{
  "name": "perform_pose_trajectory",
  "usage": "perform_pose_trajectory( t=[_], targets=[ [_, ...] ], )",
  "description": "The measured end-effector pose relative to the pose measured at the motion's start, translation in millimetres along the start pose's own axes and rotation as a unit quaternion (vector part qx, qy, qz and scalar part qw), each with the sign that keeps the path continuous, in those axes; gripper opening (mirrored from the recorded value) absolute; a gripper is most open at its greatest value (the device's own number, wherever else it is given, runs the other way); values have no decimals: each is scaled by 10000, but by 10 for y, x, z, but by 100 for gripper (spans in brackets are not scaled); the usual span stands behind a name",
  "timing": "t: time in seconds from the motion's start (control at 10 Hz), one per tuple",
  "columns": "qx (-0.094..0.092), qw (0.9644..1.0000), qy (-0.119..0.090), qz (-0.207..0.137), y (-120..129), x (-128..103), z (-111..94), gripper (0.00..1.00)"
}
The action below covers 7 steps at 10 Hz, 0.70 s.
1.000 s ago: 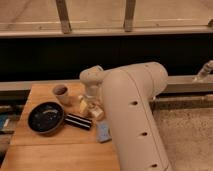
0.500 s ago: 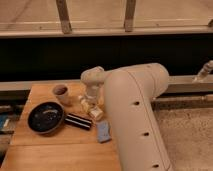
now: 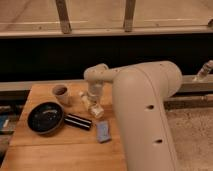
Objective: Place the bottle in the ceramic bowl
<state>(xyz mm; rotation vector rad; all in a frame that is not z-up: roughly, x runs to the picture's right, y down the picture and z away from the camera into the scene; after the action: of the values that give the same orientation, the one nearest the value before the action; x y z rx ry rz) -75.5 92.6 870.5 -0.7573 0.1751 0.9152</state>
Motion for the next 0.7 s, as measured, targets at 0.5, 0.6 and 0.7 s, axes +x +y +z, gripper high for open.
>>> perform_pose_trajectory(
  t=[0.5,0.6,0.7],
  targets=[
    [453,9970,-397,-478,264,-277,-869,0],
    [528,9956,-425,-654,387,-367,-942,0],
    [612,9933,-441,-880,546,-466,-1006,0]
  ],
)
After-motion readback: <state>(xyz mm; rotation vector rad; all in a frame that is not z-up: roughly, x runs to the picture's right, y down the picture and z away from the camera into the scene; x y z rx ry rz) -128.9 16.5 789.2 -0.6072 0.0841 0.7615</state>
